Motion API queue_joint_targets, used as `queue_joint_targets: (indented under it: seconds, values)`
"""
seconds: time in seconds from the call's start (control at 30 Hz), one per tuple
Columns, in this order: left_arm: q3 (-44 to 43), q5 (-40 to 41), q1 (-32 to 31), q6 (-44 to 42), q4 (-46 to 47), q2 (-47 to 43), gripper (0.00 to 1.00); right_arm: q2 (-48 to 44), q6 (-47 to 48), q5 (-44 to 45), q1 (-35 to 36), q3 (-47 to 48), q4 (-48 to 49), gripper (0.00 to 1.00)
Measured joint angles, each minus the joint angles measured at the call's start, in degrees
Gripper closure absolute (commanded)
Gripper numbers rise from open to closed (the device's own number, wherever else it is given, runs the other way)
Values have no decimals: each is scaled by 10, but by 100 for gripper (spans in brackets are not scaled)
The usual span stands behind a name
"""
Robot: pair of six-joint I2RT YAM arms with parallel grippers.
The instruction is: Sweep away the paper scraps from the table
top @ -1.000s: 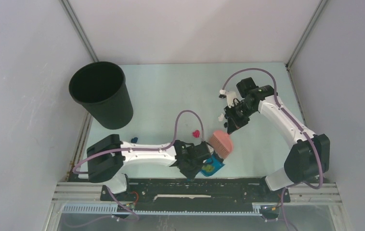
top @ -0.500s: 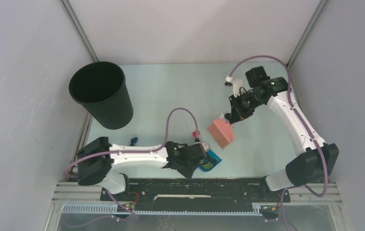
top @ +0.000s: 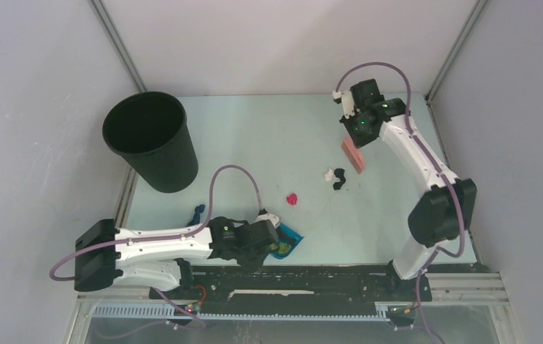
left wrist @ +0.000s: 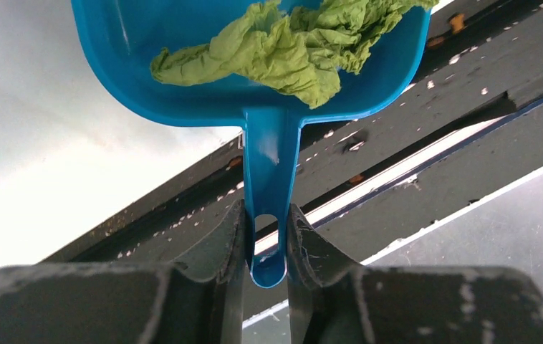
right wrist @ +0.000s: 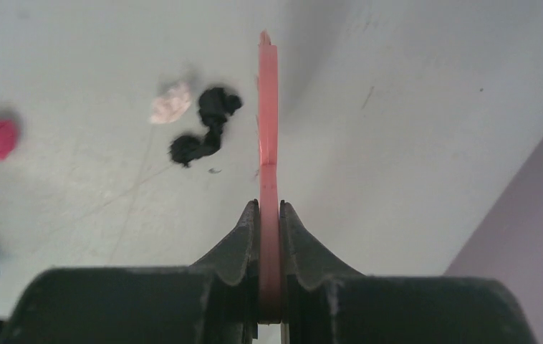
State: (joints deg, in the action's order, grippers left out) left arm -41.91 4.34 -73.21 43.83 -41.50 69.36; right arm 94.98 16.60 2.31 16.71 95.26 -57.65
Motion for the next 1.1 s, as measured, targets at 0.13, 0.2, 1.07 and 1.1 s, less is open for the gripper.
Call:
queue_joint_targets:
  seconds: [0.13,0.2,1.07,1.1]
  values:
    - [21,-14,23,14,-15,-26,100,69,0,73,17,12,25,100]
    - [33,-30,46,12,-13,-30,100,95,-1,91,26,19,31,100]
    - [-131,-60,139,-141,0,195,100,105,-25,-164,189,40,-3,100]
    - [-131,-60,139,-143,2,195,100,96,-28,-178,191,31,-6,100]
